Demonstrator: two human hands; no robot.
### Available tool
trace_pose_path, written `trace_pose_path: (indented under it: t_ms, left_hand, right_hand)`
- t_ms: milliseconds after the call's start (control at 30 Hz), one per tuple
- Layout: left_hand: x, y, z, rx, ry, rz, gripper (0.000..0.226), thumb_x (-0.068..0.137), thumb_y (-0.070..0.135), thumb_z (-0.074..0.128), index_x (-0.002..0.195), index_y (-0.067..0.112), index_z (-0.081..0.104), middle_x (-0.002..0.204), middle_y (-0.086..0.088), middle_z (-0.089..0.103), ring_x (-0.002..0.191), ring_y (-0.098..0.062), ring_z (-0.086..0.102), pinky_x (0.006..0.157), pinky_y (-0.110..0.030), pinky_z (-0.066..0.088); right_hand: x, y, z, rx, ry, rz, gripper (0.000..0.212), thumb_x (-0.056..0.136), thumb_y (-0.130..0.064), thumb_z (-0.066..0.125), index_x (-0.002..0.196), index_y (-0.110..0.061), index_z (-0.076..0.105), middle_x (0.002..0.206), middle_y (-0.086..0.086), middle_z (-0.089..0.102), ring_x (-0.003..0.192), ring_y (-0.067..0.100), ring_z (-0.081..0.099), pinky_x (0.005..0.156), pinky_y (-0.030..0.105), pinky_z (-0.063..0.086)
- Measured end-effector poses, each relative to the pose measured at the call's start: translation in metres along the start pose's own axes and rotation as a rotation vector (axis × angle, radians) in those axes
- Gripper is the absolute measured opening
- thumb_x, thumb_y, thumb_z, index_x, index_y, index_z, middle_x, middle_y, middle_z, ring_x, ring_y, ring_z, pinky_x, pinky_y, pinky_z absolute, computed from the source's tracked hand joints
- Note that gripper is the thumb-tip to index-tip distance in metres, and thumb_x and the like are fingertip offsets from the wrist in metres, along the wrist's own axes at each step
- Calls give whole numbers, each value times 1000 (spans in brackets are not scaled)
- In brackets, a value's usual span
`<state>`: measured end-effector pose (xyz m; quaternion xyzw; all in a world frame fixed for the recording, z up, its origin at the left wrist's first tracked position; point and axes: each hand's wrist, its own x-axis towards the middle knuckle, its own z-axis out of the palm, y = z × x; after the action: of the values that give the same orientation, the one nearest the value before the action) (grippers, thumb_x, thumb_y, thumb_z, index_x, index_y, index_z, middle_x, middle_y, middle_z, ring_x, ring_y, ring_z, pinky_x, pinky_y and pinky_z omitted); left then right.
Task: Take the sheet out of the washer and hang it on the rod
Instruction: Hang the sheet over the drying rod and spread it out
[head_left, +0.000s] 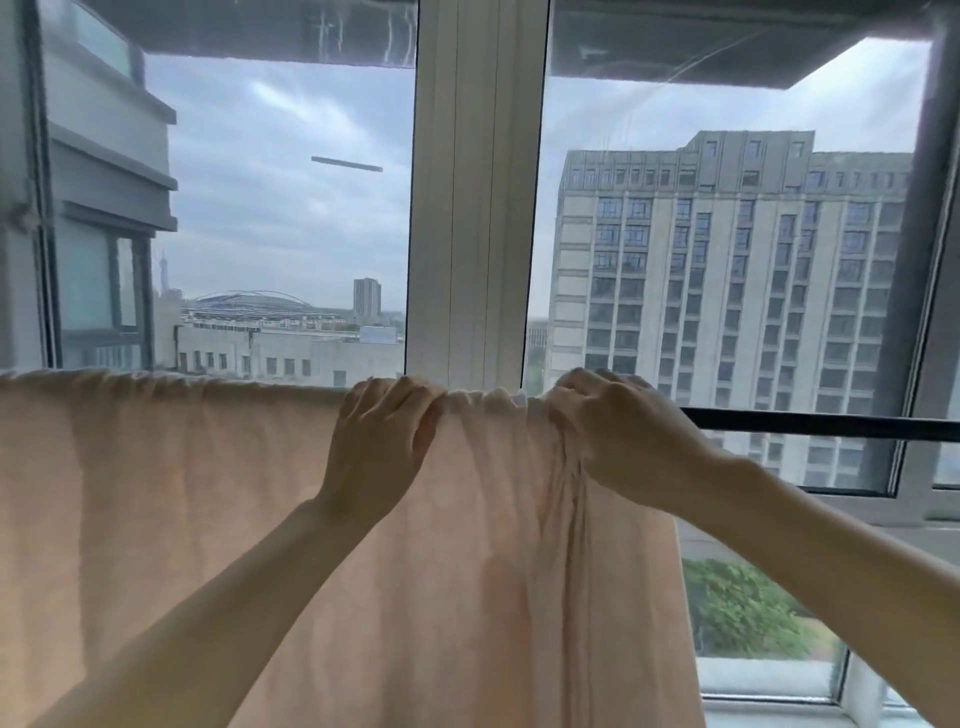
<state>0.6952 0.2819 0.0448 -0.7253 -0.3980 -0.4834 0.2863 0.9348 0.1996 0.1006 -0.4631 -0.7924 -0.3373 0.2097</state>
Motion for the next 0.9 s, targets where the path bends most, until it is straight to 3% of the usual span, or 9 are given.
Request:
trace_pose_path:
  t_ms: [133,233,300,467,567,700,900]
  left_hand:
    - [6,-4,-5,-54,-29,-27,26,97,37,45,96,21,66,94,10,65,88,-18,59,82,-35,47]
    - [10,-9,-7,-41,-26,-42,15,95,29,56,88,17,63,84,8,63,80,-19,59,73,-36,49]
    - [11,-10,-7,-3,-25,-40,13,94,25,58,87,15,60,83,5,62,78,-20,59,71,-34,47]
    - [13,-17,-7,-18,-29,-140,12,97,22,51,88,14,55,86,3,62,80,-21,59,70,-30,37]
    - [10,-30,-13,-17,-18,-213,13,99,22,48,89,15,53,87,1,62,82,-23,58,71,-32,34]
    - [10,-36,-18,9,-38,-212,12,98,21,49,91,14,55,89,-1,63,84,-26,59,73,-34,36]
    - [14,-13,-13,-60,-44,-99,8,95,19,54,97,15,61,94,3,67,89,-20,59,79,-34,41]
  right_hand:
    - [13,-6,24,-17,72,21,24,97,-23,54,120,-24,50,114,-3,61,106,19,59,89,34,47]
    - [16,-5,34,-81,146,29,31,75,-19,81,100,-22,62,89,-8,67,83,14,65,70,27,52]
    - [16,0,41,-124,180,15,34,64,-15,88,90,-18,67,81,-7,67,78,14,66,66,28,53]
    - [10,10,44,-151,164,22,32,67,-3,82,92,-12,64,90,0,65,84,19,65,73,33,55]
    - [-4,27,36,-133,81,70,16,81,-7,59,95,-15,60,109,0,59,98,25,61,75,44,55]
    - [-16,45,34,-188,3,125,20,80,-8,65,94,-15,53,112,0,51,98,28,57,73,46,53]
    - [-7,29,26,-44,164,150,13,96,-24,48,108,-22,51,107,-1,61,95,22,61,76,43,54]
